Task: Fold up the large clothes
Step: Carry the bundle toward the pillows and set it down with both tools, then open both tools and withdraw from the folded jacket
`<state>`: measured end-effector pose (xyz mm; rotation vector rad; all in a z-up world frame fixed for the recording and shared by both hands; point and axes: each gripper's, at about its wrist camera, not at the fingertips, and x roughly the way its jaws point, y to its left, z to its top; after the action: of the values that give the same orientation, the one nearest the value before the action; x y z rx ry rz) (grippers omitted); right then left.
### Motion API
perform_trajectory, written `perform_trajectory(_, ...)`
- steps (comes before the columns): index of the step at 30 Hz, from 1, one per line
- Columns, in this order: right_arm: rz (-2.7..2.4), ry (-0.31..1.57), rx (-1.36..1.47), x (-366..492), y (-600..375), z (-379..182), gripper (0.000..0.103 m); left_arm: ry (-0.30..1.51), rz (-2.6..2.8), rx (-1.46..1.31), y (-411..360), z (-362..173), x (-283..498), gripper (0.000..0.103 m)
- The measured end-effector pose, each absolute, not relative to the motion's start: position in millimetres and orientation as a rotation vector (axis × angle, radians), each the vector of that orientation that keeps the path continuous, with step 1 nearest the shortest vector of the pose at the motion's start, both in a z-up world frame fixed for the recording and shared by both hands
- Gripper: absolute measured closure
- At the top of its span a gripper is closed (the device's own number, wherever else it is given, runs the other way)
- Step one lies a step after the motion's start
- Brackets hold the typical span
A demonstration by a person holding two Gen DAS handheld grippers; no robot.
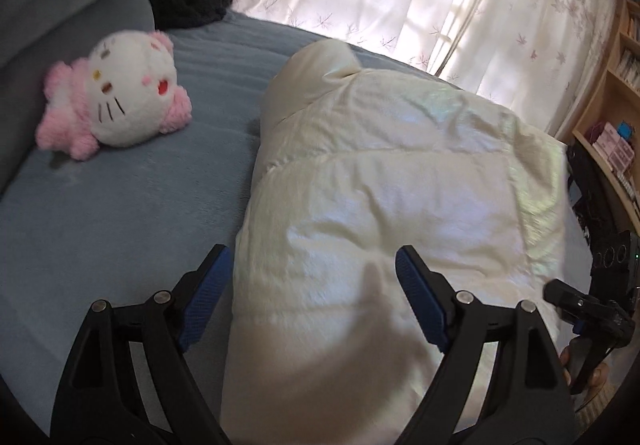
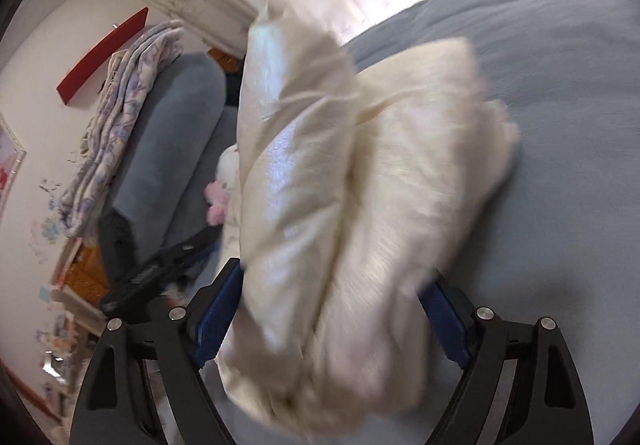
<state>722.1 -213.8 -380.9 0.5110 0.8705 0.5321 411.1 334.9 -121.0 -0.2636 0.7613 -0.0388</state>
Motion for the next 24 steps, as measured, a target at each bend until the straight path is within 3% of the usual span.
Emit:
perform_trajectory(4, 0.468, 0.901, 0.449, 705.0, -209.1, -390.3, 0.017, 0.751, -0.091, -0.221, 297.1, -104.4, 379.3, 0.020)
perform_trajectory(12, 0.387, 0.962, 0.471, 654.6, -185.7, -378.8, 0.017, 0.851, -0.043, -0.114, 232.3, -123.7, 349.0, 0.020)
perform_trajectory(24, 0.334, 0.924, 0.361, 573.6, -161.1, -262.9, 0.017, 0.767, -0.039, -0.061, 162.2, -40.4, 247.7, 0.020)
